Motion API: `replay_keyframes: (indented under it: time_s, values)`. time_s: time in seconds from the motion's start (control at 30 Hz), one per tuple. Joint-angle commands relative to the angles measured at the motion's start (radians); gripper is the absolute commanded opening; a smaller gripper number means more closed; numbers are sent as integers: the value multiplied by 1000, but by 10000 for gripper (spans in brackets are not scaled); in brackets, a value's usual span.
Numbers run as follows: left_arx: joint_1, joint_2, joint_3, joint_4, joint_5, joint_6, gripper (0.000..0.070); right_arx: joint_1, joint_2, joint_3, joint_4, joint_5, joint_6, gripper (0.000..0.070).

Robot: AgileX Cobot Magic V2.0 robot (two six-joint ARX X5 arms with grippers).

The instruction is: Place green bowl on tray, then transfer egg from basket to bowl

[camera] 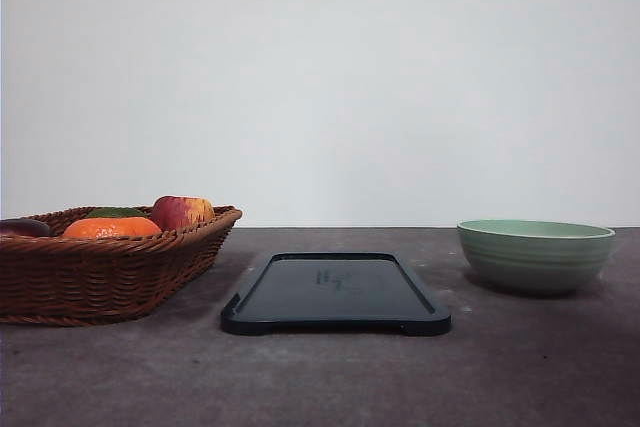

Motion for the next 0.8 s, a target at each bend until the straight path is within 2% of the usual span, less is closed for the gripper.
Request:
replay_keyframes:
  time_s: [0.0,0.07,0.13,0.23,0.33,0.43,0.53,0.67,0.77]
  values:
    - [1,0,-13,25,2,-219,0,0,-1,-4,11,1,179,9]
    - [1,0,-13,33,2,-288,0,0,-1,-4,11,0,270,9]
    - [1,0,-13,46,1,-295,0,0,-1,-4,12,0,293,9]
    - [1,0,-13,71,-3,-199,0,0,-1,-4,42,0,292,9]
    - [1,0,-13,150,-3,-116,0,0,-1,-4,110,0,283,9]
    - [1,0,-13,262,-3,-113,0,0,-1,0,183,-3,283,9]
    - [1,0,1,346,-7,-103,0,0,1,31,198,-3,281,7]
    - [1,14,59,349,-25,-41,0,0,31,92,195,-3,249,6]
    - [1,55,131,295,-25,-19,0,0,85,154,177,-10,236,6]
